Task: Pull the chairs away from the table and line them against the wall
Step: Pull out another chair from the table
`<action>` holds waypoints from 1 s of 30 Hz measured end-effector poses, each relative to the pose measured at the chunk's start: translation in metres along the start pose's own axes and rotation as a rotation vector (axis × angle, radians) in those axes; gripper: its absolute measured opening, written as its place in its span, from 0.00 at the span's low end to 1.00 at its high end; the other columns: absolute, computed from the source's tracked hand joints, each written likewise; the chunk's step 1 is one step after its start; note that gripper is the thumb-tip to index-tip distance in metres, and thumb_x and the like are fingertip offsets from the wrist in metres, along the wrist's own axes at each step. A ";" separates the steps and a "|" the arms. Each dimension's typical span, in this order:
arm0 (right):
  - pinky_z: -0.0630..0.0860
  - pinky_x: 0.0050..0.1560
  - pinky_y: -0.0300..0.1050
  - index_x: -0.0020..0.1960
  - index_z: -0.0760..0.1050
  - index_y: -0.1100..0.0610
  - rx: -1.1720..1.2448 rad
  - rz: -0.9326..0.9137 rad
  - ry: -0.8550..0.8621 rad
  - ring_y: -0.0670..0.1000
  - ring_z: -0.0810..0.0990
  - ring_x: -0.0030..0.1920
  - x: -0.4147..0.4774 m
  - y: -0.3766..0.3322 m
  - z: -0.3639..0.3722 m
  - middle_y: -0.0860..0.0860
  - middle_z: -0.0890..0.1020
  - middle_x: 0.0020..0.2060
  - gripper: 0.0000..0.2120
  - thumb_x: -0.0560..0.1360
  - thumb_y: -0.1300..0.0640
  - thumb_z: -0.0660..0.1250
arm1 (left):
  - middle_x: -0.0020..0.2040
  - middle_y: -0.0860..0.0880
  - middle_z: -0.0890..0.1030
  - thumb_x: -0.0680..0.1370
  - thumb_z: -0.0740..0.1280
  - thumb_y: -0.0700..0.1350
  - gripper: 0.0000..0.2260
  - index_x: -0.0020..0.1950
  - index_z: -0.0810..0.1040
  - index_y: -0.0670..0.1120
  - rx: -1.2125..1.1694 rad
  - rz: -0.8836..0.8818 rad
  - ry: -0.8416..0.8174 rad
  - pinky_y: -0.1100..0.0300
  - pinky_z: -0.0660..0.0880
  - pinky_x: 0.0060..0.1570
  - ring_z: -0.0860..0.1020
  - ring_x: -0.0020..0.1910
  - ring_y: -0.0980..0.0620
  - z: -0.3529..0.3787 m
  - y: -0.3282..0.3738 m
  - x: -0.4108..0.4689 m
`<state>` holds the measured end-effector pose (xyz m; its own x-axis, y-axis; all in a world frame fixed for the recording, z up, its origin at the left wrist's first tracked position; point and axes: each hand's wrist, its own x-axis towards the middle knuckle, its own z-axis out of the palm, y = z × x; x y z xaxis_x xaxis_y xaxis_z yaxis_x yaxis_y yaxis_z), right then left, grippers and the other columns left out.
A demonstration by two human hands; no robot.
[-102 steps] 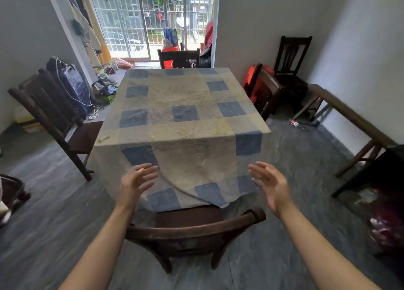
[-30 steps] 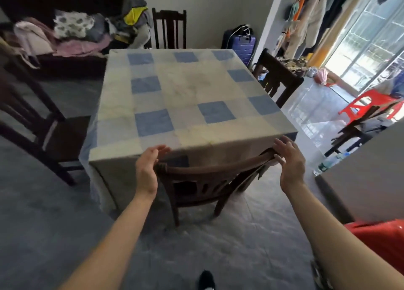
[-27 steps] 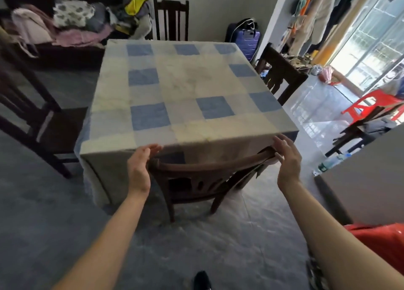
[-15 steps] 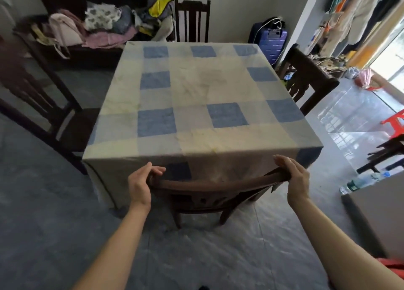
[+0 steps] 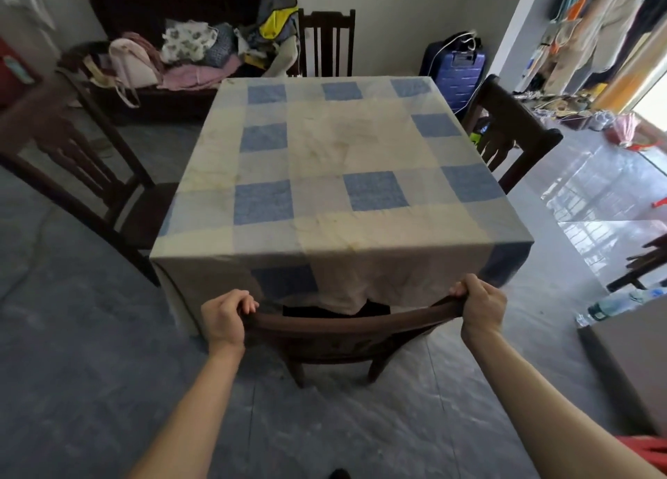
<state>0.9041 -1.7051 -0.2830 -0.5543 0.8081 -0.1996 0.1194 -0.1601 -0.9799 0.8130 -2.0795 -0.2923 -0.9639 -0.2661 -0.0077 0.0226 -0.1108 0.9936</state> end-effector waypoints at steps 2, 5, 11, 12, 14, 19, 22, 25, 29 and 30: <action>0.74 0.28 0.37 0.21 0.75 0.55 -0.014 -0.018 -0.001 0.46 0.74 0.24 -0.016 0.002 -0.015 0.50 0.76 0.21 0.14 0.65 0.62 0.63 | 0.20 0.51 0.69 0.68 0.63 0.38 0.17 0.18 0.69 0.47 -0.007 -0.013 0.004 0.61 0.73 0.32 0.71 0.24 0.51 -0.009 0.003 -0.023; 0.74 0.29 0.38 0.21 0.76 0.55 -0.019 -0.018 -0.012 0.46 0.74 0.25 -0.042 0.004 -0.040 0.50 0.76 0.21 0.14 0.64 0.62 0.63 | 0.20 0.50 0.69 0.68 0.63 0.38 0.17 0.18 0.69 0.47 -0.034 -0.027 0.017 0.61 0.73 0.32 0.71 0.24 0.52 -0.024 0.008 -0.060; 0.75 0.34 0.42 0.22 0.78 0.54 -0.042 0.014 -0.029 0.46 0.75 0.26 -0.108 0.018 -0.107 0.49 0.77 0.21 0.11 0.62 0.58 0.64 | 0.21 0.49 0.70 0.68 0.63 0.39 0.17 0.18 0.69 0.47 0.014 -0.023 0.013 0.60 0.74 0.34 0.73 0.27 0.47 -0.069 0.009 -0.141; 0.75 0.35 0.43 0.23 0.78 0.54 -0.056 0.009 -0.027 0.46 0.76 0.26 -0.120 0.021 -0.117 0.49 0.78 0.21 0.11 0.62 0.57 0.64 | 0.21 0.49 0.70 0.68 0.64 0.40 0.17 0.18 0.69 0.47 0.020 -0.028 0.013 0.60 0.74 0.35 0.73 0.27 0.47 -0.077 0.008 -0.153; 0.74 0.38 0.45 0.23 0.78 0.53 -0.076 0.006 -0.029 0.48 0.76 0.27 -0.142 0.026 -0.135 0.50 0.78 0.22 0.11 0.63 0.57 0.64 | 0.21 0.49 0.71 0.68 0.64 0.41 0.17 0.19 0.70 0.47 0.031 -0.043 0.017 0.59 0.74 0.36 0.73 0.26 0.48 -0.093 0.006 -0.174; 0.72 0.37 0.45 0.23 0.79 0.53 -0.092 0.028 -0.014 0.52 0.75 0.30 -0.183 0.033 -0.166 0.50 0.77 0.22 0.11 0.62 0.55 0.63 | 0.21 0.49 0.72 0.64 0.66 0.48 0.14 0.19 0.71 0.46 0.055 -0.080 0.012 0.54 0.74 0.39 0.73 0.26 0.48 -0.121 0.003 -0.212; 0.71 0.34 0.44 0.22 0.78 0.54 -0.050 0.034 -0.040 0.48 0.74 0.27 -0.196 0.035 -0.174 0.49 0.77 0.22 0.11 0.63 0.57 0.63 | 0.22 0.48 0.72 0.66 0.66 0.46 0.14 0.20 0.71 0.46 0.072 -0.103 0.002 0.52 0.74 0.42 0.74 0.29 0.45 -0.131 0.003 -0.219; 0.71 0.39 0.47 0.22 0.77 0.55 -0.053 0.031 -0.075 0.51 0.75 0.30 -0.199 0.032 -0.175 0.49 0.77 0.22 0.18 0.69 0.64 0.64 | 0.23 0.46 0.73 0.69 0.65 0.43 0.16 0.21 0.71 0.45 0.055 -0.122 -0.058 0.48 0.73 0.47 0.76 0.31 0.44 -0.134 0.008 -0.218; 0.77 0.49 0.52 0.27 0.80 0.56 -0.150 0.010 -0.148 0.58 0.81 0.38 -0.197 0.018 -0.178 0.53 0.84 0.29 0.20 0.77 0.63 0.66 | 0.29 0.43 0.81 0.72 0.64 0.43 0.15 0.25 0.77 0.41 0.142 -0.140 -0.252 0.47 0.76 0.51 0.80 0.39 0.38 -0.139 0.027 -0.213; 0.78 0.53 0.53 0.31 0.83 0.57 -0.163 -0.010 -0.173 0.58 0.84 0.41 -0.197 0.009 -0.178 0.55 0.87 0.33 0.18 0.78 0.61 0.66 | 0.35 0.43 0.85 0.74 0.63 0.43 0.15 0.30 0.80 0.40 0.188 -0.152 -0.321 0.46 0.77 0.54 0.83 0.44 0.36 -0.137 0.037 -0.207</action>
<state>1.1611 -1.7648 -0.2508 -0.6873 0.6978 -0.2015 0.2368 -0.0470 -0.9704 1.0499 -2.1598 -0.2694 -0.9870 0.0560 -0.1504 -0.1471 0.0590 0.9874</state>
